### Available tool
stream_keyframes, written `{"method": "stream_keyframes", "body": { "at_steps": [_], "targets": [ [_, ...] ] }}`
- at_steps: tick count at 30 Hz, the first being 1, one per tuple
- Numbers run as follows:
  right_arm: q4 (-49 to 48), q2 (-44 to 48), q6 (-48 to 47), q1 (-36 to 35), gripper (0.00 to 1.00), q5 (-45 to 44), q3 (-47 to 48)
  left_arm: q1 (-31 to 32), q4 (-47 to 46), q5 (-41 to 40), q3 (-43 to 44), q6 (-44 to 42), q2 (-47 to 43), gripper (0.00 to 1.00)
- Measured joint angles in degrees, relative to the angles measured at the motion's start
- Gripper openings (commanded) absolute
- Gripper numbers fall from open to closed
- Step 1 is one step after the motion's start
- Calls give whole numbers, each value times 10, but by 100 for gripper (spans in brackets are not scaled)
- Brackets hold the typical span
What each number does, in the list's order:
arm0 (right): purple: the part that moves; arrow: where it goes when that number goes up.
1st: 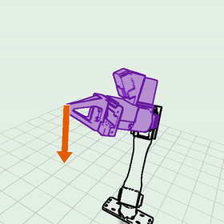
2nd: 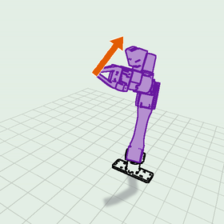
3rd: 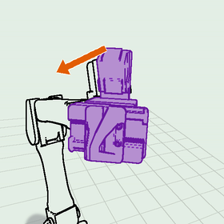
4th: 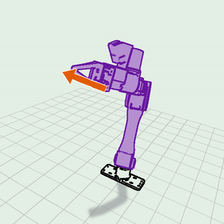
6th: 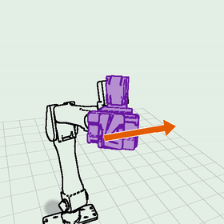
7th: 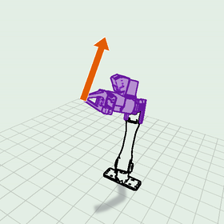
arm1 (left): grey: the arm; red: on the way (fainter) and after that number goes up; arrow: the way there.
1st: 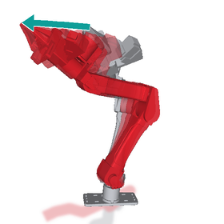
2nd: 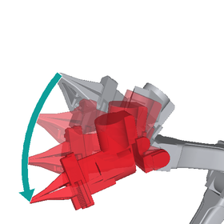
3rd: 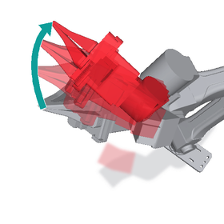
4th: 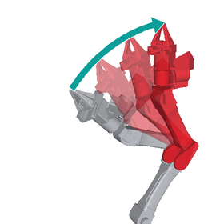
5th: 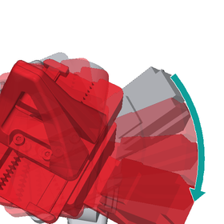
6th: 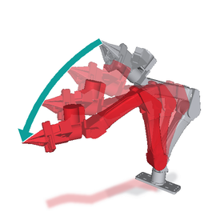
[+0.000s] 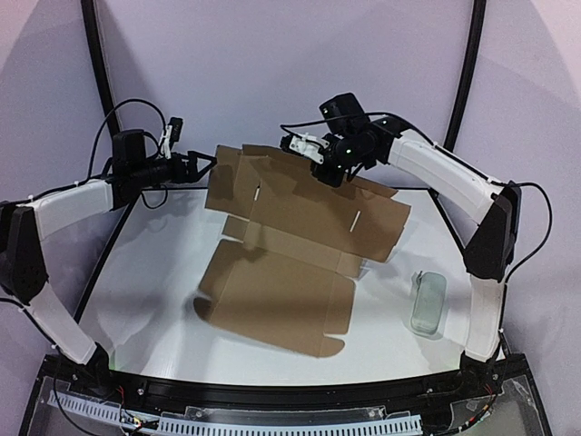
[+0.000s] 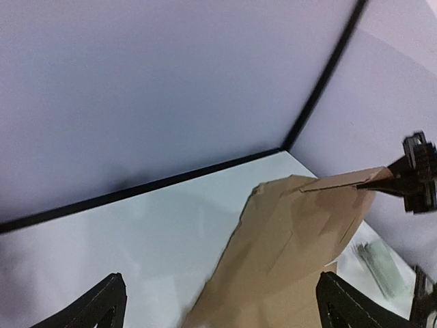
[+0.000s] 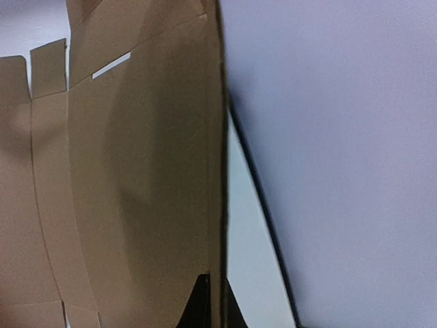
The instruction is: Fold the paper box
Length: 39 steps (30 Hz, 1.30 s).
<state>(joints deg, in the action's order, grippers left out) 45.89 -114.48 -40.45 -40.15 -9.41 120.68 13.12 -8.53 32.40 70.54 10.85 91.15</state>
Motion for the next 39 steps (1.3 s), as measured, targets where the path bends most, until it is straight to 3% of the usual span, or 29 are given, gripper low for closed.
{"method": "stream_keyframes", "body": {
  "at_steps": [5,10,22,29,33,39],
  "targets": [
    [-104,0,-9,-24,0,-110,-62,0,1,-67,-27,69,-39,99],
    [-153,0,-5,-56,0,-154,-130,-1,1,-83,-38,114,-60,99],
    [-243,0,2,-97,0,-186,-214,7,6,52,-9,201,-7,100],
    [-473,-13,-104,-98,0,-256,-312,27,-5,118,12,227,28,100],
    [-587,-51,-181,-97,0,-290,-321,31,-12,140,17,239,40,100],
    [-635,-68,-217,-97,0,-305,-322,42,-10,148,19,238,56,100]
  ]
}}
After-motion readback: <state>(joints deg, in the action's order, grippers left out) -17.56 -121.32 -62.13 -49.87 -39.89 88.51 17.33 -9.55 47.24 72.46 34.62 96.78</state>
